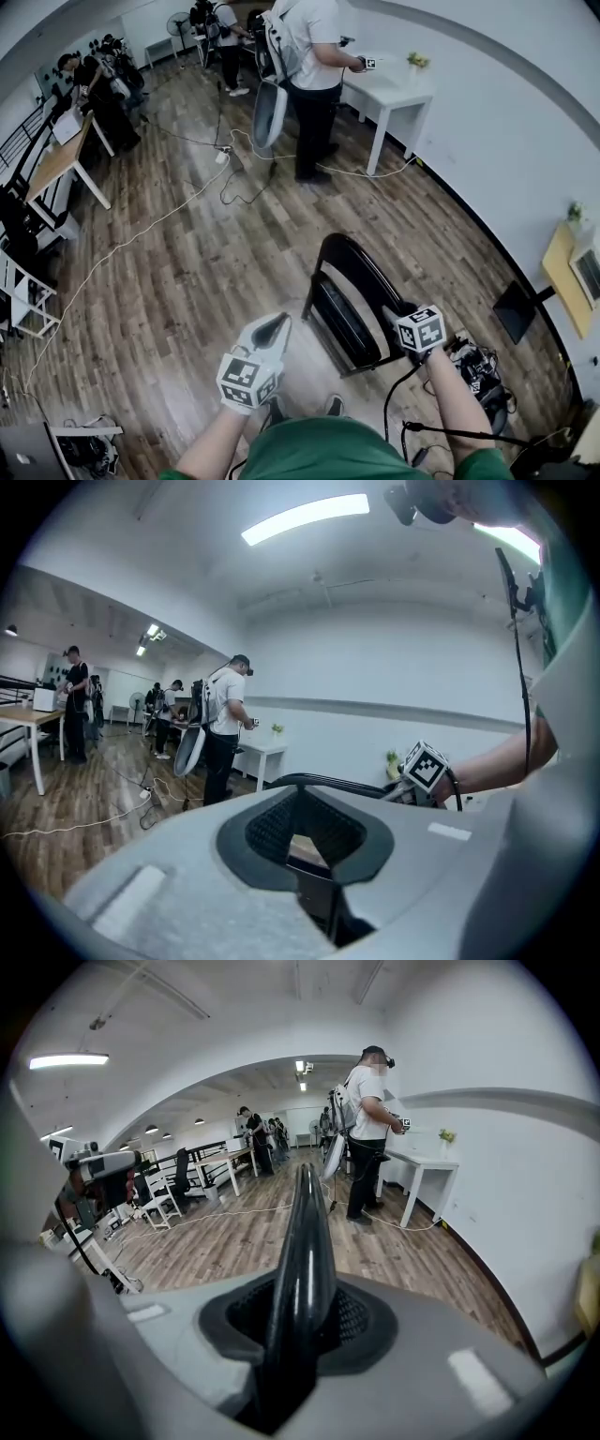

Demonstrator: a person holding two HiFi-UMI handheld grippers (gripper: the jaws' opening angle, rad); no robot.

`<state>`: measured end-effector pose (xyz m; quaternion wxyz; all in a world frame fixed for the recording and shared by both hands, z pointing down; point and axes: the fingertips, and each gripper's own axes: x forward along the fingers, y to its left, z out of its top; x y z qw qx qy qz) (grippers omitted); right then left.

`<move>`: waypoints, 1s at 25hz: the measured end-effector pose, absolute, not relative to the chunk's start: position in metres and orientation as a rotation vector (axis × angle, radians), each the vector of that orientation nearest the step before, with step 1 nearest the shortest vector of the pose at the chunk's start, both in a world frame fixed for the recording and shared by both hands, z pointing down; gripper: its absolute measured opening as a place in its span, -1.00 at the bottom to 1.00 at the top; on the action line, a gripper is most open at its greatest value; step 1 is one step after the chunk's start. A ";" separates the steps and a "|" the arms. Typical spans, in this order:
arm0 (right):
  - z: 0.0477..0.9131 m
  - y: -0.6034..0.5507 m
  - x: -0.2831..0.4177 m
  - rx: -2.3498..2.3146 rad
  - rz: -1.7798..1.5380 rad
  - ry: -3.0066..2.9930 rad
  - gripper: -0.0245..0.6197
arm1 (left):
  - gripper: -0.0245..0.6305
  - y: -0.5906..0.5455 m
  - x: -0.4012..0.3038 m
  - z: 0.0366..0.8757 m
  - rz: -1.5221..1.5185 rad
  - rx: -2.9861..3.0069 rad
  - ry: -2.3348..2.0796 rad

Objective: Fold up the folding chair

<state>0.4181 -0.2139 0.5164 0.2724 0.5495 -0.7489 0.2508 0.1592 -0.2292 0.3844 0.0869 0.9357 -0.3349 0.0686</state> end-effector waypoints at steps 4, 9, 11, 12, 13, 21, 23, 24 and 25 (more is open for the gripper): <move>0.519 -0.216 0.424 1.490 0.663 -2.006 -0.60 | -0.85 -0.235 0.150 0.391 0.199 2.789 -0.964; 0.517 -0.217 0.425 1.498 0.645 -1.990 -0.58 | -0.84 -0.235 0.133 0.406 0.242 2.761 -0.928; 0.518 -0.217 0.426 1.503 0.638 -1.981 -0.58 | -0.84 -0.237 0.127 0.411 0.249 2.750 -0.928; 0.518 -0.217 0.426 1.504 0.636 -1.979 -0.58 | -0.84 -0.238 0.124 0.413 0.249 2.743 -0.929; 0.518 -0.217 0.426 1.504 0.636 -1.978 -0.58 | -0.84 -0.239 0.123 0.414 0.249 2.736 -0.931; 0.517 -0.215 0.419 1.502 0.633 -1.973 -0.58 | -0.84 -0.244 0.121 0.416 0.246 2.708 -0.943; 0.516 -0.215 0.418 1.501 0.632 -1.972 -0.58 | -0.84 -0.243 0.123 0.415 0.244 2.709 -0.938; 0.516 -0.215 0.418 1.500 0.632 -1.972 -0.58 | -0.84 -0.243 0.124 0.415 0.242 2.707 -0.937; 0.517 -0.215 0.418 1.500 0.631 -1.972 -0.58 | -0.84 -0.243 0.124 0.415 0.238 2.701 -0.937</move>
